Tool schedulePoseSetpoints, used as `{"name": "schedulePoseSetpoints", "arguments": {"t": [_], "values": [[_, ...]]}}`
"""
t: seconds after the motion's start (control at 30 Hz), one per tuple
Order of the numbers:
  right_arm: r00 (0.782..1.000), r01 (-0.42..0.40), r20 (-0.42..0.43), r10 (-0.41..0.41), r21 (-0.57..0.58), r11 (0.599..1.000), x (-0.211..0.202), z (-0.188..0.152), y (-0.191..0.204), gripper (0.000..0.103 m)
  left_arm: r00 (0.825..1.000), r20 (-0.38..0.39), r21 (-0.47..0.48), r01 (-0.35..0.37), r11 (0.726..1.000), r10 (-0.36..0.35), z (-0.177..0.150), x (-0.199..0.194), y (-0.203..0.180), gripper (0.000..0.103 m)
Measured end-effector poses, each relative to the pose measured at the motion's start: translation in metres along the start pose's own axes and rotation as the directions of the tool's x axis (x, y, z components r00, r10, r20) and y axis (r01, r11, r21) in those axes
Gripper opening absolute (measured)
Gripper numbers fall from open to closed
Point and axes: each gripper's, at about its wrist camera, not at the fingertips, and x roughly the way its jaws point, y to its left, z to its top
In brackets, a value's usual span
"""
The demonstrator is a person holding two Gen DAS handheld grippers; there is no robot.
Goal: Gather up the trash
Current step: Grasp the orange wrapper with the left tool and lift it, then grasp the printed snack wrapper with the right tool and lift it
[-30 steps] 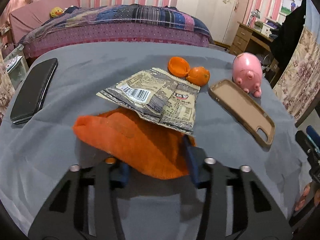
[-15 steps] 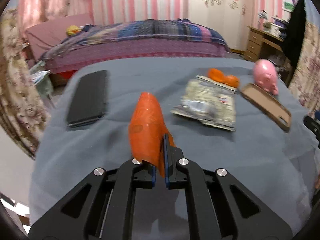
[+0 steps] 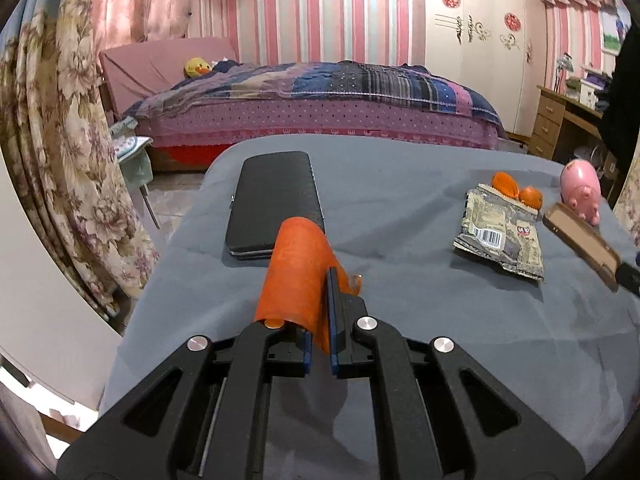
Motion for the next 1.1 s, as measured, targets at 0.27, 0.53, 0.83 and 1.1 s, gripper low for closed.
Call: {"name": "schedulePoseSetpoints", "arguments": {"t": [0.27, 0.53, 0.83, 1.1], "values": [[0.998, -0.04, -0.046, 0.038, -0.043, 0.998, 0.037, 0.024, 0.045, 0.097, 0.999, -0.03, -0.086, 0.023, 0.996, -0.026, -0.001, 0.007, 0.017, 0.004], [0.99, -0.04, -0.137, 0.025, -0.106, 0.994, 0.081, 0.031, 0.087, 0.09, 0.999, -0.031, -0.085, 0.028, 0.996, -0.031, -0.002, 0.007, 0.017, 0.004], [0.971, -0.11, -0.223, 0.082, -0.118, 0.987, 0.105, 0.032, 0.102, 0.052, 0.999, -0.039, -0.097, 0.03, 0.995, -0.034, -0.002, 0.009, 0.019, 0.004], [0.977, -0.158, -0.167, 0.132, -0.154, 0.975, 0.08, 0.022, 0.103, 0.023, 0.998, -0.041, -0.113, 0.033, 0.993, -0.038, -0.003, 0.009, 0.022, 0.004]]}}
